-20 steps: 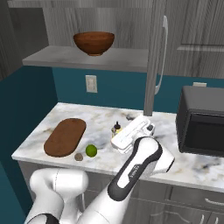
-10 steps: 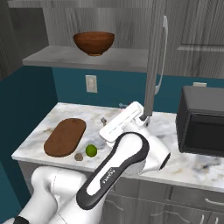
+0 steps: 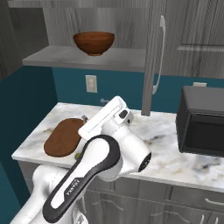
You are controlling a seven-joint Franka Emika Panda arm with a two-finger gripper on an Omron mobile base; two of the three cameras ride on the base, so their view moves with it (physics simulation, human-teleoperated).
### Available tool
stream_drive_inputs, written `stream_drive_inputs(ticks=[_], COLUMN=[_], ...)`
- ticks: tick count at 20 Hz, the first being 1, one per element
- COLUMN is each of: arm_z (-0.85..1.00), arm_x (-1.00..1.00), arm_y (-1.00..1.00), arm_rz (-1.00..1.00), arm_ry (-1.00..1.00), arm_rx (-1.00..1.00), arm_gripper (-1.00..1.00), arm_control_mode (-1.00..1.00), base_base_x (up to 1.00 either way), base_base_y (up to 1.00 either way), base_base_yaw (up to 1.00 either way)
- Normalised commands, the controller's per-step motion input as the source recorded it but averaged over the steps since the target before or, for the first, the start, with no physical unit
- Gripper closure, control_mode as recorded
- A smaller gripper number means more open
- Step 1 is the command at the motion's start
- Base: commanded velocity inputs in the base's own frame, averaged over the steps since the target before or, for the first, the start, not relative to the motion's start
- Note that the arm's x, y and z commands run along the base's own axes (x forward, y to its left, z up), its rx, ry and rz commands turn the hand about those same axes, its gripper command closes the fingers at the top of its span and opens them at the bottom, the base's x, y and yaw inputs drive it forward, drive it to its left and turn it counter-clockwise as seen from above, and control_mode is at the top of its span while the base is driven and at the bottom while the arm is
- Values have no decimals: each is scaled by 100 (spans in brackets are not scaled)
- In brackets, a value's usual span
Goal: Open the cabinet. Place the bowl and condiment on the counter. Then place the lime and garlic on the cutting board.
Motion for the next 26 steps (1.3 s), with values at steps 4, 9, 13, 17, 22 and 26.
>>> stream_drive_inputs(ticks=[4, 9, 13, 17, 22, 26], arm_z=[43, 58, 54, 52, 55, 46], arm_x=[-35, -32, -23, -8, 0, 0], arm_y=[36, 29, 34, 33, 24, 11], arm_rz=[-7, -9, -8, -7, -6, -3], arm_ry=[-9, -9, -14, -16, -15, -16], arm_rx=[-6, -7, -17, -28, -30, -29], arm_gripper=[-100, -100, -100, -100, -100, -100], arm_control_mode=[-100, -100, -100, -100, -100, -100], base_base_x=[0, 0, 0, 0, 0, 0], base_base_y=[0, 0, 0, 0, 0, 0], base_base_yaw=[0, 0, 0, 0, 0, 0])
